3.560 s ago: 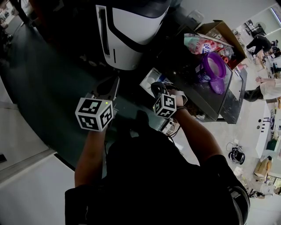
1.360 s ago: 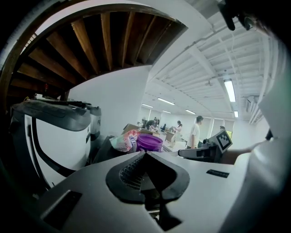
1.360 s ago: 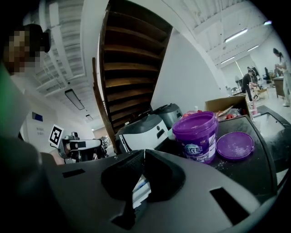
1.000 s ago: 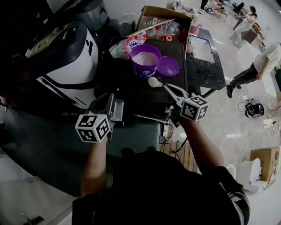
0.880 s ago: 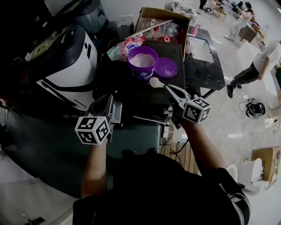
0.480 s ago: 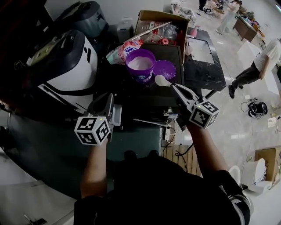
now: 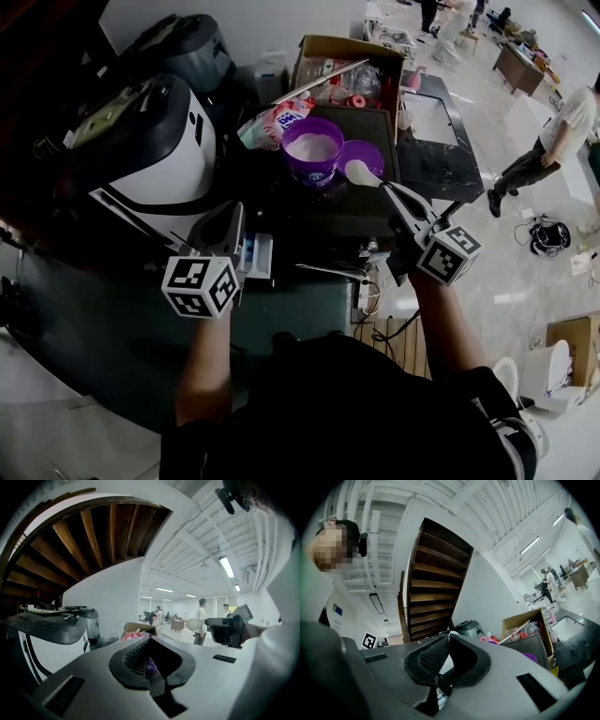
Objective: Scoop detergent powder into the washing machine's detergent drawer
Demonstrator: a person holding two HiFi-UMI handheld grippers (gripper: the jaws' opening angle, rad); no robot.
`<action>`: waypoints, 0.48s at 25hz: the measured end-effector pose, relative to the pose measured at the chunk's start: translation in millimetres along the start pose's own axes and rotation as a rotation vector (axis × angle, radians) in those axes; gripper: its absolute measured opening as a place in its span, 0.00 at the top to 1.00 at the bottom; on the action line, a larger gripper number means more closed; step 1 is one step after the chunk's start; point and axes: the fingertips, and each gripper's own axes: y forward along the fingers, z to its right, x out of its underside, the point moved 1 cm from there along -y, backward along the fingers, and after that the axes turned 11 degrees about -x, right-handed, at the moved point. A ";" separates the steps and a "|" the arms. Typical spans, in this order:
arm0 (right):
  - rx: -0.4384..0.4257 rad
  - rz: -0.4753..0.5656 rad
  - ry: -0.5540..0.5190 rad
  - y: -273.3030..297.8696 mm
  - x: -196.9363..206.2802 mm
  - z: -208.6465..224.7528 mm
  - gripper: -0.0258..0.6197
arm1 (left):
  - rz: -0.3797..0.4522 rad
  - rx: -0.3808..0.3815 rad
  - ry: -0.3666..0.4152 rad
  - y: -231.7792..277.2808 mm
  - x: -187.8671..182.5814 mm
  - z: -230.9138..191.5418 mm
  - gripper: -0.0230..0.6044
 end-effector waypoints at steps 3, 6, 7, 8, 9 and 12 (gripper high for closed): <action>0.006 0.001 -0.023 2.7 -2.0 -5.2 0.93 | 0.011 0.000 -0.002 -0.5 -3.2 -5.7 0.95; 0.011 0.003 -0.025 4.4 0.2 -7.1 0.93 | 0.008 0.006 -0.005 0.7 -2.1 -7.4 0.95; 0.013 0.002 -0.024 5.0 1.2 -7.3 0.93 | 0.008 0.008 -0.006 1.0 -2.2 -7.4 0.95; 0.014 0.001 -0.023 5.8 2.1 -7.5 0.93 | 0.007 0.010 -0.006 1.3 -2.1 -7.5 0.95; 0.014 0.000 -0.022 6.7 3.2 -7.9 0.93 | 0.006 0.011 -0.007 1.5 -1.8 -7.8 0.95; 0.016 -0.004 -0.019 8.7 8.0 -9.6 0.93 | 0.001 0.014 -0.009 2.0 1.2 -9.1 0.95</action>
